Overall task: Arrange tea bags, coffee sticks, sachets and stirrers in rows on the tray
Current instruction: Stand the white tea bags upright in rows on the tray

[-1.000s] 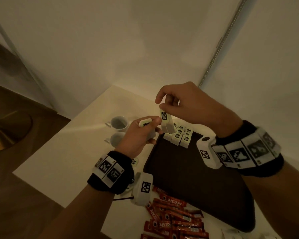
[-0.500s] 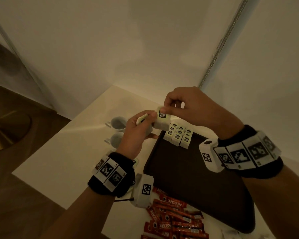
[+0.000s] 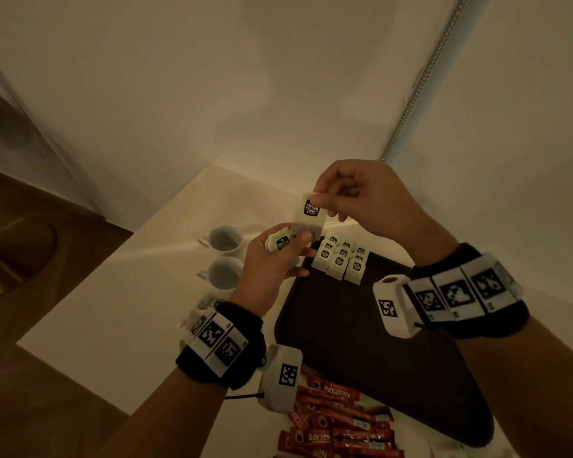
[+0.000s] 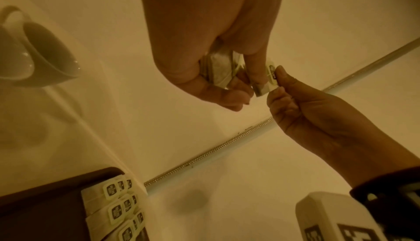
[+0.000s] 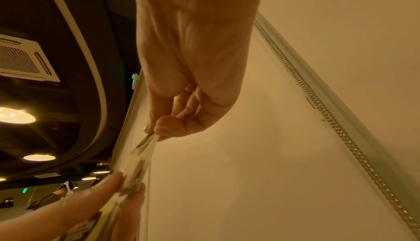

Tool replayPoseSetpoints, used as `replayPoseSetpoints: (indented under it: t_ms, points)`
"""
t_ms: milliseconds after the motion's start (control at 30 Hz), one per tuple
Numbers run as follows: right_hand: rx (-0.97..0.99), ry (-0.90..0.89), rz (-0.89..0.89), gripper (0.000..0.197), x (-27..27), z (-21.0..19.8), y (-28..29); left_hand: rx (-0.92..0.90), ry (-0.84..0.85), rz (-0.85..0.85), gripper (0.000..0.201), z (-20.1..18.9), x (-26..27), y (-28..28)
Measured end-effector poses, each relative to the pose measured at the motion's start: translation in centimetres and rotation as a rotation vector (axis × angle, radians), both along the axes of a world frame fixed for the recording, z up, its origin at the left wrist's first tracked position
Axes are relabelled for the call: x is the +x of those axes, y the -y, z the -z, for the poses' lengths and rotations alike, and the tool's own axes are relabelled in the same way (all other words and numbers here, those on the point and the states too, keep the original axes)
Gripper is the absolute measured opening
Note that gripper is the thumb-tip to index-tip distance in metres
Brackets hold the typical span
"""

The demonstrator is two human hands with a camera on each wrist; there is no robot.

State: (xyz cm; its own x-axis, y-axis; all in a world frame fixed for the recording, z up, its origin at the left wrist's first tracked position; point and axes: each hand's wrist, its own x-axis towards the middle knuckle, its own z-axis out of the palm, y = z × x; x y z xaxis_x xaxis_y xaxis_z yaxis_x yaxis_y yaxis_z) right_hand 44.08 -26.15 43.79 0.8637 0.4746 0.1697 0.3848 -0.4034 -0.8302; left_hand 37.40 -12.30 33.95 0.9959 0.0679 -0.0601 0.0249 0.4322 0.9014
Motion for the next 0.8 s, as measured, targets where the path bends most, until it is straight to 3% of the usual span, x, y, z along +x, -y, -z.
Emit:
replayPoseSetpoints:
  t_ms: [167, 267, 533, 800]
  points:
    - [-0.008, -0.078, 0.048, 0.007, 1.7, 3.0, 2.0, -0.146, -0.164, -0.049, 0.028, 1.4, 0.5, -1.0]
    - [-0.164, -0.148, 0.105, 0.007, 3.0, 7.2, 3.5, -0.257, -0.236, -0.079, 0.029, 2.1, 1.2, -2.1]
    - [-0.412, -0.398, 0.186, 0.012, 4.7, 18.4, 3.7, -0.255, -0.293, -0.007, 0.041, 2.5, 2.7, -3.2]
    - [-0.421, -0.27, 0.362, 0.012, 6.8, 22.4, 3.4, -0.293, -0.362, -0.03, 0.051, 3.5, 3.4, -3.9]
